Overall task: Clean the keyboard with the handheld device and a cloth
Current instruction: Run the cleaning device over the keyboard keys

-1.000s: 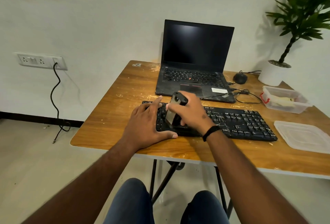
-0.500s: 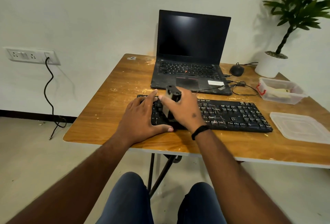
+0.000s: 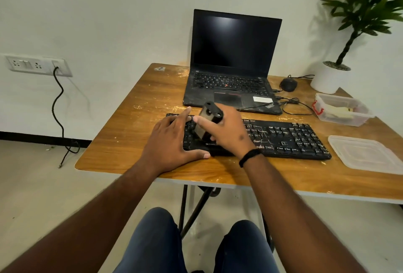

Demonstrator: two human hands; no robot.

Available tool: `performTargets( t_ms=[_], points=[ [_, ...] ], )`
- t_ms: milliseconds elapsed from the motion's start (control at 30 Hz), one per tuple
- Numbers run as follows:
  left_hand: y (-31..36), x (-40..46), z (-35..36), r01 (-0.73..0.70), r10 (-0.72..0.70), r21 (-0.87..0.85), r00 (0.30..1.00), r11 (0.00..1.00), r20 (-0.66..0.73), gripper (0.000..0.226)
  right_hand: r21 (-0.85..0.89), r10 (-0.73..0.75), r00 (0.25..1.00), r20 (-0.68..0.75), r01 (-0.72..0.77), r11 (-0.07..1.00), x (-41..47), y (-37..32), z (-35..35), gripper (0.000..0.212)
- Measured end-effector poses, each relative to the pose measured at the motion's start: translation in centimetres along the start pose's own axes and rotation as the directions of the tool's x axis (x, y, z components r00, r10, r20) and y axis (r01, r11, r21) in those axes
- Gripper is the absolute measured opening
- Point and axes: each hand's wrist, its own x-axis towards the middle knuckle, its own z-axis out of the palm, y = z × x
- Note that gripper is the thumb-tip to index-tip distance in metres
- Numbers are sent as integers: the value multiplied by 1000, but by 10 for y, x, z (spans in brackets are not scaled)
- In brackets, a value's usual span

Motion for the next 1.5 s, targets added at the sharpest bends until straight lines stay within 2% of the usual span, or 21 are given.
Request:
performTargets(
  t_ms=[100,200,267,400,467,533,600,633,667,733,867,933,1033,1067,1133,1233,1300,1333,1433,1500],
  points=[
    [0,-1,-1,-4,4,-3,1000,1000,-2,128,-83,16,989,-145,-29,996,12,7,4,23],
    [0,-1,-1,1,-1,-16,1000,1000,3,128,-240,51,952,-301,-127,962,14,11,-9,33],
    [0,0,0,0,0,-15,1000,1000,6,129,-216,50,965,-256,-107,970,9,8,-11,36],
    [-2,1,2,-10,10,-5,1000,1000,-7,128,-36,28,998,-57,-30,999,-1,-9,5,31],
    [-3,1,3,-12,12,-6,1000,1000,-10,127,52,39,997,-70,-35,998,-1,-12,11,26],
    [-3,1,3,-13,13,-5,1000,1000,-7,128,121,119,959,-256,-90,989,5,-6,8,22],
    [-3,2,3,-12,12,-8,1000,1000,-3,130,127,199,847,-492,-156,980,12,6,-3,20],
    [-3,2,3,-11,11,-9,1000,1000,-3,130,107,220,815,-537,-193,975,14,12,-7,22],
    [-3,2,3,-14,14,-10,1000,1000,-6,130,86,231,815,-532,-219,972,14,16,-7,24],
    [-3,2,4,-19,19,-10,1000,1000,-13,130,37,208,862,-462,-216,976,8,15,3,30],
    [-4,2,4,-21,21,-4,1000,1000,-19,130,57,190,899,-395,-182,982,4,8,17,35],
    [-3,1,4,-21,21,-9,1000,1000,-19,130,119,266,869,-418,-238,964,12,12,7,30],
    [-4,1,3,-18,18,-2,1000,1000,-13,130,215,352,759,-548,-279,936,19,22,-10,22],
    [-4,2,3,-15,15,2,1000,1000,-8,130,209,364,762,-537,-298,932,18,24,-10,22],
    [-4,2,4,-14,14,13,1000,1000,-7,130,158,342,823,-453,-303,940,12,20,2,25],
    [-5,3,5,-19,20,27,1000,999,-15,129,25,190,912,-365,-194,981,-3,10,17,34],
    [-5,2,6,-21,21,36,1000,999,-13,128,37,162,936,-311,-158,987,-5,6,13,35],
    [-5,2,5,-18,19,37,1000,999,-11,128,71,177,931,-319,-163,984,-2,6,8,35],
    [-4,2,5,-10,10,37,1000,999,0,129,94,214,862,-459,-192,977,8,12,-4,29],
    [-3,2,4,-9,9,40,1000,999,-2,128,82,215,867,-449,-199,976,7,13,3,25]
  ],
)
